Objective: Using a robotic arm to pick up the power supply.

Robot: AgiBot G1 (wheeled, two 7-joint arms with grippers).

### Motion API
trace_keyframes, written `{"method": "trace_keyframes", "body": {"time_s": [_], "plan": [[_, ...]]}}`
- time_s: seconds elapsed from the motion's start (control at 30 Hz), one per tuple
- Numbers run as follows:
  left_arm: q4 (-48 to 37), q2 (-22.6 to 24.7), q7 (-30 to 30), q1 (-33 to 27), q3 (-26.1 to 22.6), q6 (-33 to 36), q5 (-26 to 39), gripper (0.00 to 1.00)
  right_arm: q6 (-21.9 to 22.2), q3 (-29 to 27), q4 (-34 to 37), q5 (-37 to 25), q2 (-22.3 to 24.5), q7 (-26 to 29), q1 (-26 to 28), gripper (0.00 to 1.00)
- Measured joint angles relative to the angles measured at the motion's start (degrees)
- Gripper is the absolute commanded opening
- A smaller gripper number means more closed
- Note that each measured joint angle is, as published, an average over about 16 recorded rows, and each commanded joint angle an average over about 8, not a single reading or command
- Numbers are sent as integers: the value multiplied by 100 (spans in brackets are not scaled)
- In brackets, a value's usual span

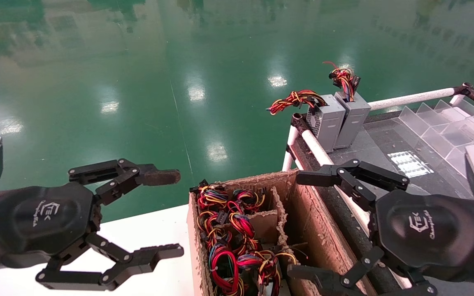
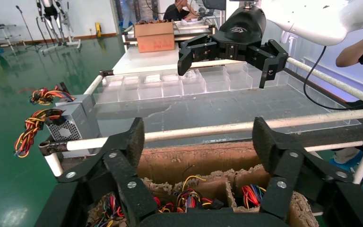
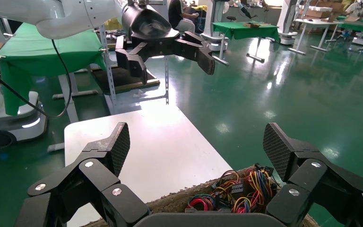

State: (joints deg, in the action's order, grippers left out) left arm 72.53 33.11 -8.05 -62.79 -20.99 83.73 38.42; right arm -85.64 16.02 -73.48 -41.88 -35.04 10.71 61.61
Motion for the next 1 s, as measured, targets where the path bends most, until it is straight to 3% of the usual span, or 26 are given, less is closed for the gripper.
{"method": "trace_keyframes", "body": {"time_s": [1.0], "plan": [[0, 0, 0, 0, 0, 0, 0, 0, 0, 0, 0, 0, 0, 0, 0, 100]]}}
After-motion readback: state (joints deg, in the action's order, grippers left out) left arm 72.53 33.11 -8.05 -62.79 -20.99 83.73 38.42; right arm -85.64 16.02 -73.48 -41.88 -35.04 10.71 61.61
